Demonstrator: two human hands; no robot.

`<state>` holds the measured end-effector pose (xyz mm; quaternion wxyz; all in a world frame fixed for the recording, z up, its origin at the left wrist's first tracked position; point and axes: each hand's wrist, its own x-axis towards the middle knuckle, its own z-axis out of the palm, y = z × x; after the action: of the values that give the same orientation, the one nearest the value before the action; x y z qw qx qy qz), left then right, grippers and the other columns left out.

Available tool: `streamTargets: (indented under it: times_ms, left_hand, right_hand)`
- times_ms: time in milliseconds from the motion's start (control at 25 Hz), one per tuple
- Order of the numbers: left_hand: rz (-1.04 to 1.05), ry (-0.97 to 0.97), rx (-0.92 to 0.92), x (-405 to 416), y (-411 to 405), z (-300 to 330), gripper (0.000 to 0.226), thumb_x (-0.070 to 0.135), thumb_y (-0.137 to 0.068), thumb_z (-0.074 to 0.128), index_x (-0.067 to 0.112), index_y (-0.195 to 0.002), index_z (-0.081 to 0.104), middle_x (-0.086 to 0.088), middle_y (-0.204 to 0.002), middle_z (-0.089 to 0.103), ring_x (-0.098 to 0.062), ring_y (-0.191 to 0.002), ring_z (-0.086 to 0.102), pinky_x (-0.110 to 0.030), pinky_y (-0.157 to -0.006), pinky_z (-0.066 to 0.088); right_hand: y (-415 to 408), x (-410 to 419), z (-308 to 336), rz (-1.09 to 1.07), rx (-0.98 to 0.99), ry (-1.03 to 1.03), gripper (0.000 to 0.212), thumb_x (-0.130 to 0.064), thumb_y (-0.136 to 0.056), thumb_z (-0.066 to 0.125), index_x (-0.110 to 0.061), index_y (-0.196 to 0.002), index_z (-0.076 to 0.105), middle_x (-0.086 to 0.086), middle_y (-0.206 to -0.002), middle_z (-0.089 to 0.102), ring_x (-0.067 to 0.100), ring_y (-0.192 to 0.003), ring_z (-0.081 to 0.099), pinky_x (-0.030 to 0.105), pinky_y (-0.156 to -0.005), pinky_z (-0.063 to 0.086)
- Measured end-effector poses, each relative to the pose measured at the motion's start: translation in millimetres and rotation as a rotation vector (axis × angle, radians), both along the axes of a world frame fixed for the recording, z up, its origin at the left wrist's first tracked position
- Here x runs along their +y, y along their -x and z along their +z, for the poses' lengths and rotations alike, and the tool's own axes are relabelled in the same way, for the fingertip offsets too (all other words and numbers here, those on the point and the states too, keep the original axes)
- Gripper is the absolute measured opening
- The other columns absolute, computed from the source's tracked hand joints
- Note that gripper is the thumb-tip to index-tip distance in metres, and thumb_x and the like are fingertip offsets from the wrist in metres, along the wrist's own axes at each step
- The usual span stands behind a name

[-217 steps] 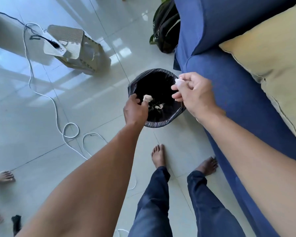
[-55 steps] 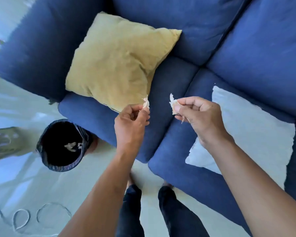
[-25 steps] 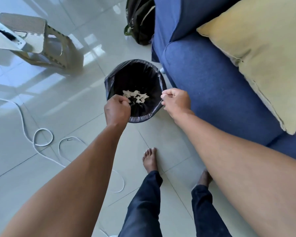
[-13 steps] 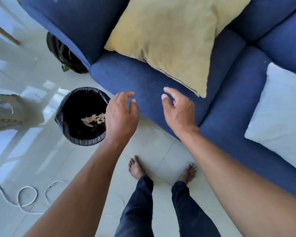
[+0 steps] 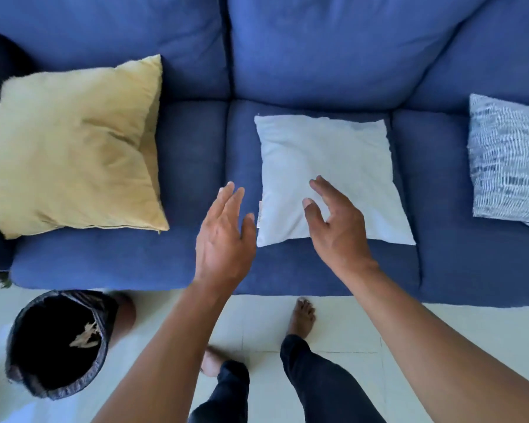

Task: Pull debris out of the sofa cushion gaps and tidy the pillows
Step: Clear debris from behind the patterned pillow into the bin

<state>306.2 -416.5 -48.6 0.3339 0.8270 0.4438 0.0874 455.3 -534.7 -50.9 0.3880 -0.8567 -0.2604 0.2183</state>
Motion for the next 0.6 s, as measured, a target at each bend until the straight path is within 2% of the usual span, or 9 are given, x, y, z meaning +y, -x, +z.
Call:
streamTargets:
  times_ms: [160,280,520,600]
  left_hand:
    - [-0.147,0.01,-0.036,-41,-90,9,0.048,0.021,-0.102,0.052,0.016,-0.15,0.047,0.005,-0.162,0.034,-0.011,-0.149,0.032,-0.03,-0.112,0.036]
    - [-0.212,0.015,-0.046,-62,-137,3,0.047,0.018,-0.102,0.054,0.015,-0.149,0.049,0.005,-0.161,0.036,-0.012,-0.148,0.034,-0.027,-0.112,0.036]
    - [-0.387,0.052,0.022,-77,-203,-40,0.048,0.019,-0.101,0.054,0.014,-0.148,0.049,0.003,-0.161,0.038,-0.015,-0.146,0.038,-0.022,-0.109,0.033]
    - [-0.396,0.075,0.038,-72,-223,-48,0.048,0.019,-0.101,0.055,0.015,-0.148,0.049,0.004,-0.161,0.037,-0.014,-0.146,0.038,-0.021,-0.109,0.033]
  right_hand:
    - [-76,-60,8,-0.149,-0.008,0.007,0.04,-0.022,-0.102,0.058,-0.016,-0.141,0.059,-0.004,-0.153,0.051,0.011,-0.145,0.043,0.037,-0.12,0.037]
    - [-108,-81,0,-0.198,-0.016,0.034,0.04,-0.021,-0.101,0.058,-0.016,-0.141,0.059,-0.001,-0.153,0.052,0.014,-0.144,0.045,0.041,-0.117,0.039]
    - [-155,-95,-32,-0.262,0.012,0.13,0.043,-0.021,-0.101,0.057,-0.015,-0.143,0.056,0.0,-0.154,0.05,0.017,-0.143,0.046,0.034,-0.118,0.037]
    - [-167,-94,-38,-0.274,0.018,0.153,0.043,-0.02,-0.1,0.058,-0.016,-0.143,0.056,0.001,-0.154,0.051,0.018,-0.142,0.047,0.036,-0.117,0.039]
